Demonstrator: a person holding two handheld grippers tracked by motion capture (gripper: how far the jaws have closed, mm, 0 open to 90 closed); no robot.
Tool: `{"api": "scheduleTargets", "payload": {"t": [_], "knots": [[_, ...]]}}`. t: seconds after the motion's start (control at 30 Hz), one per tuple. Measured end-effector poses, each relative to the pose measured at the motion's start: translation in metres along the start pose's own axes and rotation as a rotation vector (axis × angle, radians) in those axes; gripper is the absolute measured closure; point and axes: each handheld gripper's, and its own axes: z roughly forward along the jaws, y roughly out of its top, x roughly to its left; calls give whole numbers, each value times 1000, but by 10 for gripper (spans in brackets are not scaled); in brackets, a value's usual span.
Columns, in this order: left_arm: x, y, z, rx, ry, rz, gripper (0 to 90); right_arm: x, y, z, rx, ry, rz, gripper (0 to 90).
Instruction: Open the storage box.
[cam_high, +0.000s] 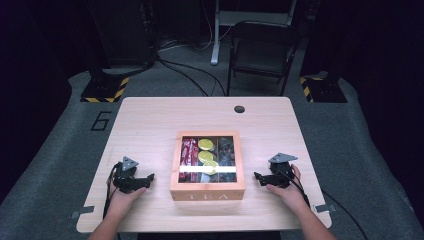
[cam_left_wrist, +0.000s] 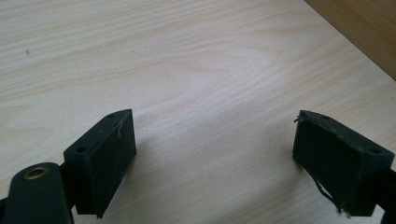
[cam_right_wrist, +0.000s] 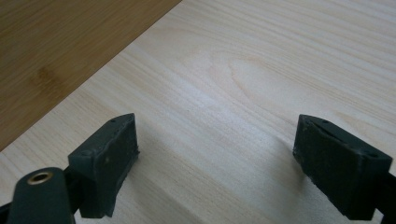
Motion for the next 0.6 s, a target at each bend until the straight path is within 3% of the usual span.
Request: {"api": "scheduleTargets", "payload": {"t": [0.6], "knots": [[-1,-2,-2,-6,3,-2,149,3,-1,-1,-7,-5,23,135]]}}
